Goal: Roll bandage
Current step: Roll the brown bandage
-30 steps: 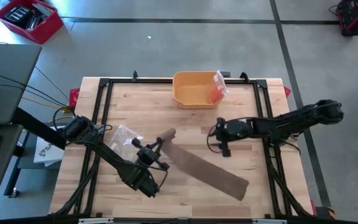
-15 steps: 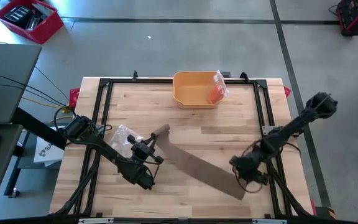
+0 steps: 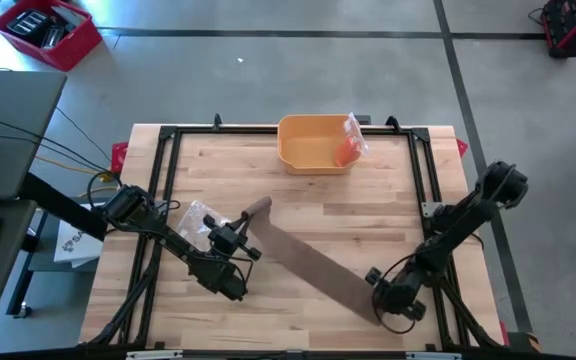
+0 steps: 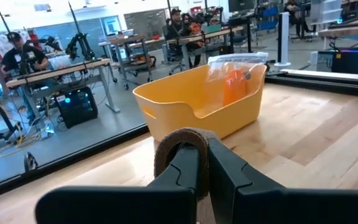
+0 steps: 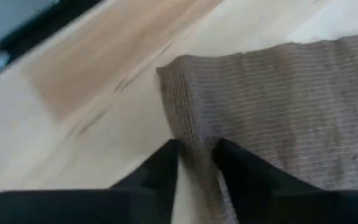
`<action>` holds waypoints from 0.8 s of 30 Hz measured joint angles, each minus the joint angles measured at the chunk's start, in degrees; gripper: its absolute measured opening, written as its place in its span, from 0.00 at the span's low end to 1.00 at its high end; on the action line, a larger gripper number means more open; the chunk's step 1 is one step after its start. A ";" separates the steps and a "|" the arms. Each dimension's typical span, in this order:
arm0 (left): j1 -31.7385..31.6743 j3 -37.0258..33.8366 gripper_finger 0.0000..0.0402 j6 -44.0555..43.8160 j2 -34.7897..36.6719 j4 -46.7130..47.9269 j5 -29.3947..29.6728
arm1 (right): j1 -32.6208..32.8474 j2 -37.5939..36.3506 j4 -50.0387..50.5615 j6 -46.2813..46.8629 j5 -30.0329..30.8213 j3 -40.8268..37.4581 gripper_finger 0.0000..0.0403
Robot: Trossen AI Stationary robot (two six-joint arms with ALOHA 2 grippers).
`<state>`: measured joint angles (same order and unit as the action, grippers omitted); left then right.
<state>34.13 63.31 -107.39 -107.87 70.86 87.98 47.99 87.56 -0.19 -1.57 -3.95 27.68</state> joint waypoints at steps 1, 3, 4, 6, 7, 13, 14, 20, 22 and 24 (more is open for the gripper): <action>0.00 0.00 0.02 -0.16 0.00 0.03 0.12 | -0.37 0.57 -0.88 0.79 0.16 0.00 0.21; 0.02 0.00 0.02 -0.93 0.00 0.10 1.26 | -0.69 1.15 -2.27 2.08 0.61 -0.02 0.08; 0.02 0.00 0.02 -1.81 0.00 0.21 1.81 | -0.67 1.08 -2.49 2.76 0.90 -0.03 0.04; 0.00 0.00 0.02 -3.47 0.46 0.93 2.03 | -0.53 -0.32 -0.68 4.77 2.17 0.22 0.03; -0.08 0.00 0.02 -4.26 0.93 1.58 2.03 | -0.58 -1.60 1.19 6.13 2.61 0.89 0.03; -0.56 -0.08 0.02 -6.09 4.73 8.18 2.11 | 1.95 -12.71 19.81 10.81 11.83 9.96 0.00; -0.72 -0.53 0.02 -6.37 5.48 8.82 2.25 | 2.70 -14.51 23.75 11.41 14.48 12.28 0.00; -1.12 -6.45 0.02 -6.52 8.76 4.97 2.06 | 9.87 -20.90 40.66 14.01 37.91 29.64 0.00; -0.54 -7.68 0.01 -6.50 8.77 3.00 2.08 | 12.77 -21.21 45.30 13.25 48.00 35.42 0.00; 0.08 -8.45 0.01 -6.50 8.76 1.18 2.04 | 15.29 -21.29 46.05 9.86 59.78 41.05 0.00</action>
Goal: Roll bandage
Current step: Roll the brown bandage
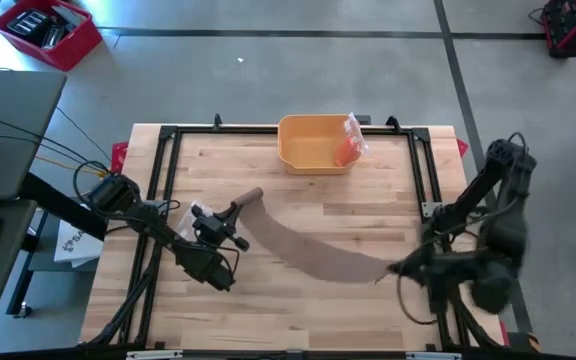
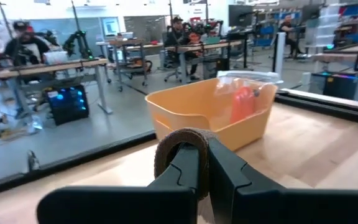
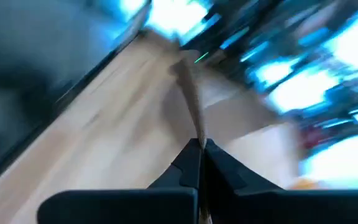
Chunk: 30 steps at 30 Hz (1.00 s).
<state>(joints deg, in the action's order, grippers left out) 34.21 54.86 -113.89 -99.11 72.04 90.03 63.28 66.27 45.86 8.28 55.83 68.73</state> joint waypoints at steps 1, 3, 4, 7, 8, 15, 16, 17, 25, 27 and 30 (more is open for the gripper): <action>0.33 -0.22 0.01 0.17 0.00 -1.05 0.03 | 1.23 -0.06 -0.26 -2.83 6.08 2.32 0.00; 1.05 -0.81 0.01 1.66 0.00 -3.43 -0.01 | 2.32 0.40 -2.52 -9.96 17.88 5.92 0.00; 1.28 -0.90 0.01 2.59 -0.02 -4.64 -0.05 | 2.33 0.62 -4.29 -13.93 23.65 7.32 0.00; 1.87 -0.91 0.01 5.31 -0.04 -8.21 0.00 | 0.09 0.64 -7.65 -26.54 33.91 11.55 0.00; 2.03 -0.91 0.01 6.77 -0.21 -10.08 0.06 | -1.67 0.46 -7.60 -28.86 33.67 13.14 0.00; 2.72 -0.90 0.00 21.12 -0.37 -25.41 -7.21 | -17.89 -0.14 -9.78 -39.59 17.75 20.75 0.00; 2.72 -0.90 0.00 23.80 -0.37 -27.74 -9.51 | -20.35 -0.12 -11.89 -41.82 14.56 21.54 0.00; 2.72 -0.90 0.00 26.36 -0.37 -30.19 -11.98 | -22.77 -0.05 -14.59 -44.67 11.77 22.05 0.00; 2.72 -0.90 0.00 55.54 -0.37 -58.55 -34.47 | -40.97 0.16 -32.85 -61.07 -3.47 23.13 0.00; 2.76 -0.90 0.00 62.99 -0.37 -66.42 -39.78 | -45.86 0.43 -32.25 -60.12 -6.34 23.13 0.00; 4.30 -0.90 0.00 72.80 -0.37 -76.87 -41.95 | -53.01 1.33 -27.01 -55.45 -11.02 23.13 0.00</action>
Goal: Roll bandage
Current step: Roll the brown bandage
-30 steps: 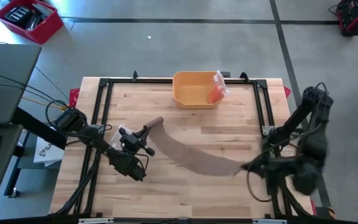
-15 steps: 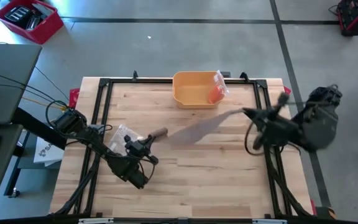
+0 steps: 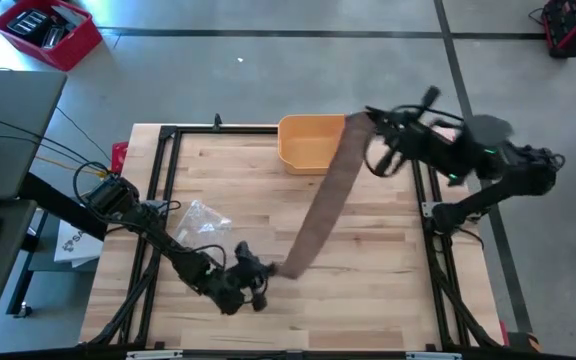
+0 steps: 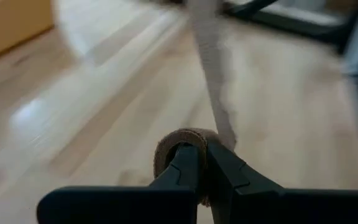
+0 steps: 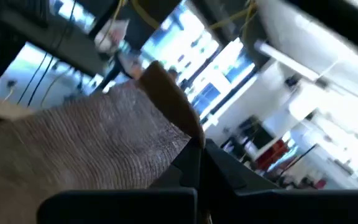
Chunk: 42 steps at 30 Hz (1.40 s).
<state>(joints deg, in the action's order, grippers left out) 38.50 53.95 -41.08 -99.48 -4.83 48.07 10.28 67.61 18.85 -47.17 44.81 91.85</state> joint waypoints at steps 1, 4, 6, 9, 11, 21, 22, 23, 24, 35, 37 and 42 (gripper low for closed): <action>0.73 0.00 0.00 2.28 0.00 -2.64 -0.01 | -2.21 0.41 2.47 2.25 -1.98 -0.01 0.00; 2.38 0.00 0.00 4.66 0.02 -8.13 -1.93 | -9.25 2.37 8.08 8.81 -9.29 -0.02 0.00; 3.11 0.00 0.00 3.38 -0.14 -10.66 -4.73 | -13.37 4.38 11.03 11.89 -13.14 -0.02 0.00; 5.05 0.00 0.00 3.42 -0.80 -14.19 -5.59 | -17.98 7.98 16.42 15.94 -17.04 -0.09 0.00; 7.36 0.00 0.00 4.06 -0.85 -14.77 -2.84 | -19.78 9.99 20.72 18.33 -19.01 -0.20 0.00; 17.07 0.00 0.00 3.35 -0.85 -18.46 16.99 | -24.79 10.72 13.70 22.15 -26.31 -20.24 0.00; 17.49 0.00 0.00 4.55 -0.85 -19.88 17.62 | -24.85 10.70 11.49 22.73 -27.54 -22.79 0.00; 17.74 0.00 0.00 5.81 -0.85 -21.51 18.02 | -24.77 10.70 9.15 23.05 -29.28 -25.49 0.00; 17.85 0.00 0.00 7.28 -0.85 -23.35 18.21 | -24.50 10.70 7.05 23.29 -31.56 -27.96 0.00; 14.65 0.04 0.00 29.95 -0.83 -46.82 14.28 | -17.80 10.83 -11.97 28.67 -39.34 -45.00 0.13; 13.13 0.08 0.00 33.02 -0.83 -49.88 11.56 | -17.60 10.83 -11.04 31.28 -39.36 -44.81 0.22; 8.99 3.22 0.01 40.89 -0.83 -51.86 6.11 | -17.67 8.30 -1.91 28.45 -38.95 -40.99 0.42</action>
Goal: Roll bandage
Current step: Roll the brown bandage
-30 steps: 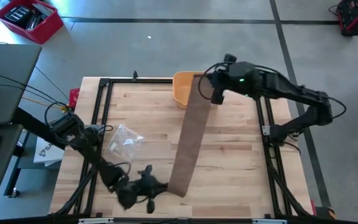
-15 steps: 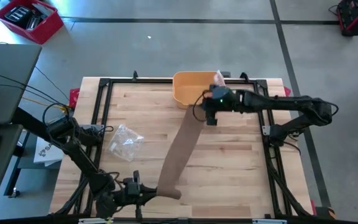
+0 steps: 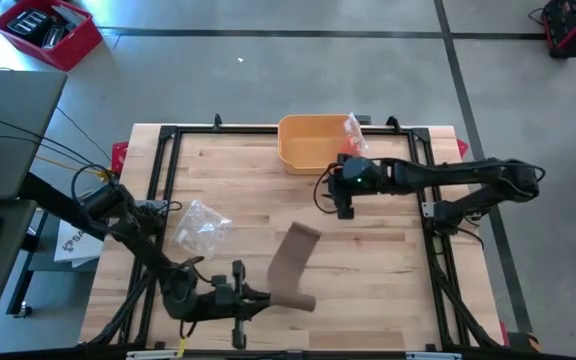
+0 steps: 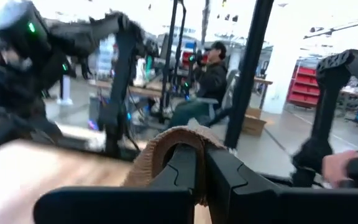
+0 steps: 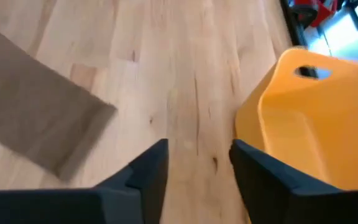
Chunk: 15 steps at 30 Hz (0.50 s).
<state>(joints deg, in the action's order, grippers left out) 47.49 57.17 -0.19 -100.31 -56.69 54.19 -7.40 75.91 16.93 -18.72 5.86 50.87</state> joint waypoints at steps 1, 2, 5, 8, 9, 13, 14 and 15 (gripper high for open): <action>-0.69 1.08 0.01 2.17 0.00 0.04 -0.65 | 0.04 -1.06 1.49 -0.32 -0.03 0.57 0.44; -1.34 2.29 0.01 4.47 0.00 0.02 -1.28 | 0.33 -2.45 3.15 -0.63 -0.25 0.77 0.45; -2.78 5.84 0.01 12.32 0.00 -0.06 -1.59 | 2.72 -7.64 8.65 -1.49 -0.58 0.77 0.46; -4.17 8.82 0.01 18.47 0.00 -0.03 -4.40 | 7.54 -13.39 15.26 -0.57 -1.06 0.77 0.44; -4.62 9.77 0.01 19.60 -0.02 0.11 -5.70 | 9.65 -15.26 17.46 0.43 -1.68 0.77 0.43; -6.21 14.56 0.01 22.09 -2.10 0.15 -9.53 | 19.84 -20.93 24.04 5.65 -6.18 0.79 0.43; -6.47 16.01 0.01 22.90 -2.99 0.35 -10.10 | 22.75 -21.88 24.93 6.96 -6.37 0.79 0.43; -6.76 17.68 0.01 23.72 -4.07 0.49 -10.52 | 25.76 -22.46 25.55 8.43 -6.20 0.79 0.43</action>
<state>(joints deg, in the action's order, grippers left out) 40.74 74.85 23.53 -104.38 -56.20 43.66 18.36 53.45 42.48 -10.29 -0.34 51.66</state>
